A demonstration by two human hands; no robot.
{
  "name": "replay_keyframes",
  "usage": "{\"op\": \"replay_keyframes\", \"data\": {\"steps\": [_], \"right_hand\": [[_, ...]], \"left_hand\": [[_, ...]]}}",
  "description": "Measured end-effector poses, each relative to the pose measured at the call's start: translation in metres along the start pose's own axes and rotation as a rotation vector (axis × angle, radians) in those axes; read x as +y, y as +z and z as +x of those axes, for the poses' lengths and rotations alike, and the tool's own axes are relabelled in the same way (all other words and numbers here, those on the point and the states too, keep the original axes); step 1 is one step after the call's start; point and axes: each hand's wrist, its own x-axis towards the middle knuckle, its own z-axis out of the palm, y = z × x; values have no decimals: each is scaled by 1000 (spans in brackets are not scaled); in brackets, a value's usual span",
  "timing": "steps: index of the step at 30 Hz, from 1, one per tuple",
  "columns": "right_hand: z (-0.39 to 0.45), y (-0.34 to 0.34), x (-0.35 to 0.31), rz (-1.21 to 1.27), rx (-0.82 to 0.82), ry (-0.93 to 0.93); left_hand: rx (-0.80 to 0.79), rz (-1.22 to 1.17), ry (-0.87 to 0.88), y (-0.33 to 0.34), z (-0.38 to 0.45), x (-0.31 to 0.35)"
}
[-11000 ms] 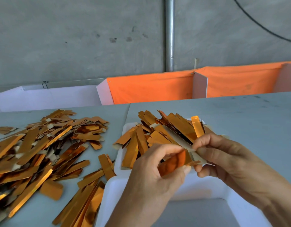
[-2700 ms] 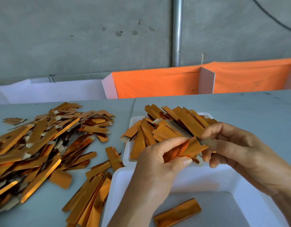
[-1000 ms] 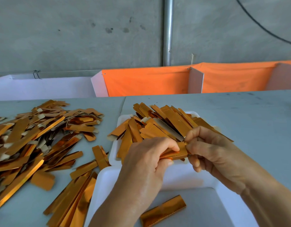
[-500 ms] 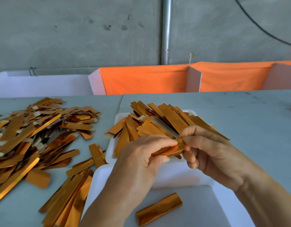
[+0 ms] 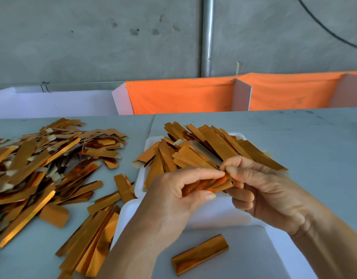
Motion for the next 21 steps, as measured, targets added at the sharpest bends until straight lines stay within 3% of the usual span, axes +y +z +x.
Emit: {"op": "replay_keyframes", "data": {"steps": [10, 17, 21], "right_hand": [[2, 2, 1, -41, -52, 23], [-6, -7, -4, -369, 38, 248], [-7, -6, 0, -722, 37, 446]], "left_hand": [[-28, -99, -159, 0, 1, -4], [-145, 90, -315, 6, 1, -10], [-287, 170, -376, 10, -2, -12]]}}
